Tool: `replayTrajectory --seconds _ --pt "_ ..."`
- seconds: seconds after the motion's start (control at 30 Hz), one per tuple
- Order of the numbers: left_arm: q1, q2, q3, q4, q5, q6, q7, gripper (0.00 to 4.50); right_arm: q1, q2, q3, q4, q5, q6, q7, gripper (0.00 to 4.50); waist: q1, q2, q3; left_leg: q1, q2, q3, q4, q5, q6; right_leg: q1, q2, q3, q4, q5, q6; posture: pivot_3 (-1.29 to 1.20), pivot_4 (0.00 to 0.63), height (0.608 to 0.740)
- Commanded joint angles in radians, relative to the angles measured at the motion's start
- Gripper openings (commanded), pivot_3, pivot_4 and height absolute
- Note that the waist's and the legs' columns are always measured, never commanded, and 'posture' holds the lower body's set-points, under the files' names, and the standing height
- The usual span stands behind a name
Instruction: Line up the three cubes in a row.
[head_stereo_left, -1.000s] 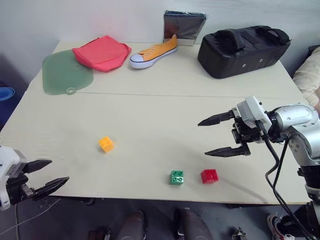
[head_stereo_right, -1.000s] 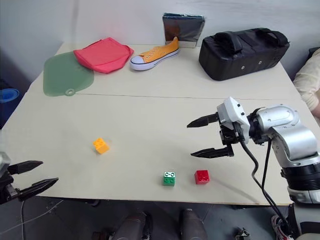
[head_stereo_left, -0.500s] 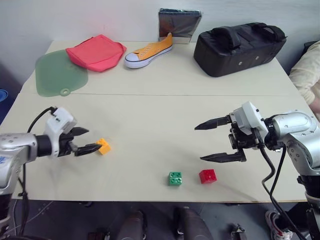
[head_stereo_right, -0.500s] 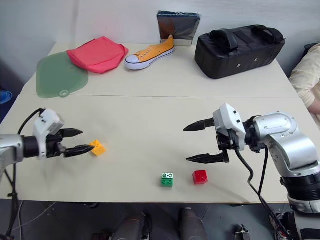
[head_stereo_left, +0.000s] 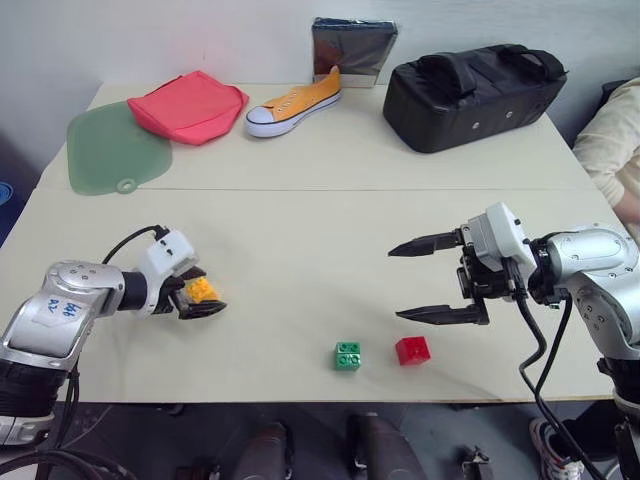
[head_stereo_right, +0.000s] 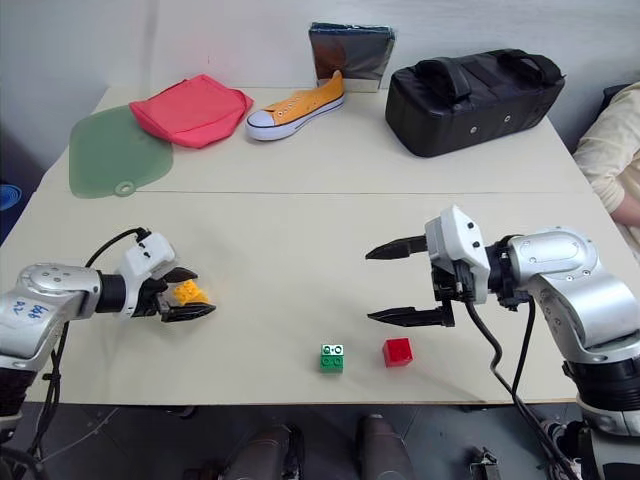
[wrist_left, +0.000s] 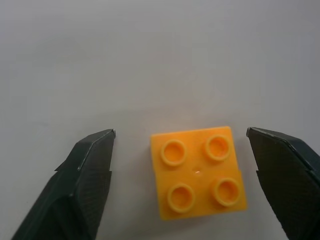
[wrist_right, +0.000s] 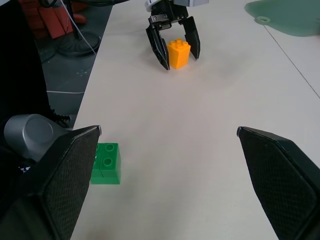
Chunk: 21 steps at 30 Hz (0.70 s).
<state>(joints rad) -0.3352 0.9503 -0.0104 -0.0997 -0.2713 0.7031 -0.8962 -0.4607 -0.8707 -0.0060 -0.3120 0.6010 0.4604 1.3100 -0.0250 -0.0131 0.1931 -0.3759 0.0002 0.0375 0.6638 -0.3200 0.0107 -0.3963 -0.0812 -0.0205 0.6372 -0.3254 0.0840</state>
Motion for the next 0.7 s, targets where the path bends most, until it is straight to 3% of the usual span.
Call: replayTrajectory --seconds 0.03,0.23,0.47,0.6,0.7 --pt "-0.011 -0.017 0.016 0.007 0.008 -0.027 0.012 3.25 -0.002 -0.007 -0.029 -0.033 0.016 -0.005 -0.006 4.50 0.000 0.000 0.000 0.000 0.000 0.000 0.000 0.000 0.000 0.000 0.000 0.000 0.000 0.000 0.000 0.00 0.150 0.740" --pt "0.003 0.002 0.011 0.001 0.008 -0.048 -0.036 1.50 0.000 -0.015 -0.031 -0.031 0.018 -0.005 -0.001 4.50 0.000 0.000 0.000 0.000 0.000 0.000 0.000 0.000 0.000 0.000 0.000 0.000 0.000 0.000 0.000 0.00 0.150 0.740" --pt "0.010 0.022 0.016 -0.098 -0.078 -0.202 -0.239 1.54 0.047 -0.056 -0.041 -0.044 0.020 -0.016 0.039 4.50 0.000 0.000 0.000 0.000 0.000 0.000 0.000 0.000 0.000 0.000 0.000 0.000 -0.001 0.000 0.000 0.00 0.150 0.740" --pt "-0.039 0.022 -0.034 -0.173 -0.109 -0.180 -0.313 1.54 0.093 -0.090 -0.040 -0.036 -0.014 -0.067 0.076 4.50 0.007 0.000 0.000 0.000 0.000 0.000 0.000 0.000 0.000 0.001 -0.001 0.000 -0.003 0.000 0.000 0.00 0.150 0.740" --pt "-0.066 0.019 -0.145 -0.264 -0.088 -0.168 -0.370 1.54 0.178 -0.128 -0.057 -0.045 -0.048 -0.131 0.114 4.50 0.013 0.000 0.000 0.000 0.000 0.000 0.000 0.000 0.000 0.001 0.000 0.000 -0.004 0.000 0.000 0.00 0.150 0.740"
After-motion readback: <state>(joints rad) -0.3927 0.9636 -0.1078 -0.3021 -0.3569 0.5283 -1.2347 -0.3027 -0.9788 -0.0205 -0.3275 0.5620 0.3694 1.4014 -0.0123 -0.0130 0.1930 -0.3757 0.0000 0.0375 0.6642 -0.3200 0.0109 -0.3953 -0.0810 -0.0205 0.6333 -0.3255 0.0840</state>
